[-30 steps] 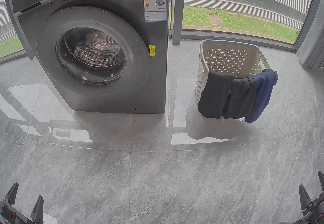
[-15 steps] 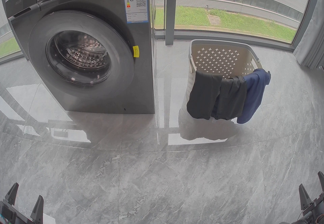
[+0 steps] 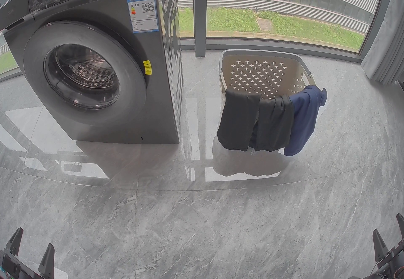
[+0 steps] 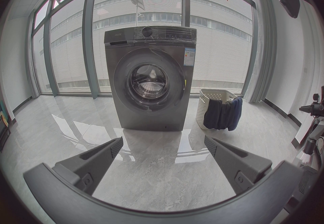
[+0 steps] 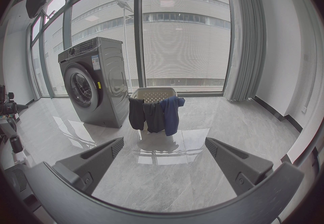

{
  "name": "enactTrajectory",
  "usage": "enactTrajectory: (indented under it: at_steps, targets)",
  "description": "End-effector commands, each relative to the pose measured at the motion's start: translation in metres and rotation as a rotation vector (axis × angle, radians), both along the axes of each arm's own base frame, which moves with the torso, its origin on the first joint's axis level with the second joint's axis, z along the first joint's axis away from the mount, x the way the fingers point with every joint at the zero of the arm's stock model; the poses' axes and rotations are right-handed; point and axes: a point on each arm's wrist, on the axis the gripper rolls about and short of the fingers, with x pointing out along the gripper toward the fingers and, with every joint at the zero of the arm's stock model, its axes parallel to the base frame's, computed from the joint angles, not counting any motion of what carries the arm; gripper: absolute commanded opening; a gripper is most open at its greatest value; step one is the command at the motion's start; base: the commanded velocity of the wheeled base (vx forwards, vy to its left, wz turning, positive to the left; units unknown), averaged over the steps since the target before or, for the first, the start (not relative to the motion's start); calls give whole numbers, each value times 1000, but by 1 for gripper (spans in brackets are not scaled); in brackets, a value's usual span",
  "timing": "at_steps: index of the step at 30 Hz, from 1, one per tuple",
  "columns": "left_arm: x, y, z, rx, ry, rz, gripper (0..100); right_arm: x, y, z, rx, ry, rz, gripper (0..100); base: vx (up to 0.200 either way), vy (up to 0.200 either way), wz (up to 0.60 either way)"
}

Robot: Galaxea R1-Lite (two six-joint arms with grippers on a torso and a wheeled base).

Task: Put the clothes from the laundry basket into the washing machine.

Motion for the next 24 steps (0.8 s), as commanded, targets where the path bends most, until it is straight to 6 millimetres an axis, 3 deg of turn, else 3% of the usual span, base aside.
enactTrajectory:
  at_steps: [1,6,15,24]
  targets:
    - [0,0,-4,-1,4,0,100,0,0,-5,0,2,1,100,200,0,0]
    - [0,0,-4,-1,4,0,100,0,0,-5,0,2,1,100,200,0,0]
    - [0,0,-4,-1,4,0,100,0,0,-5,0,2,1,100,0,0,0]
    - [0,0,-4,-2,4,0,100,0,0,-5,0,2,1,100,0,-200,0]
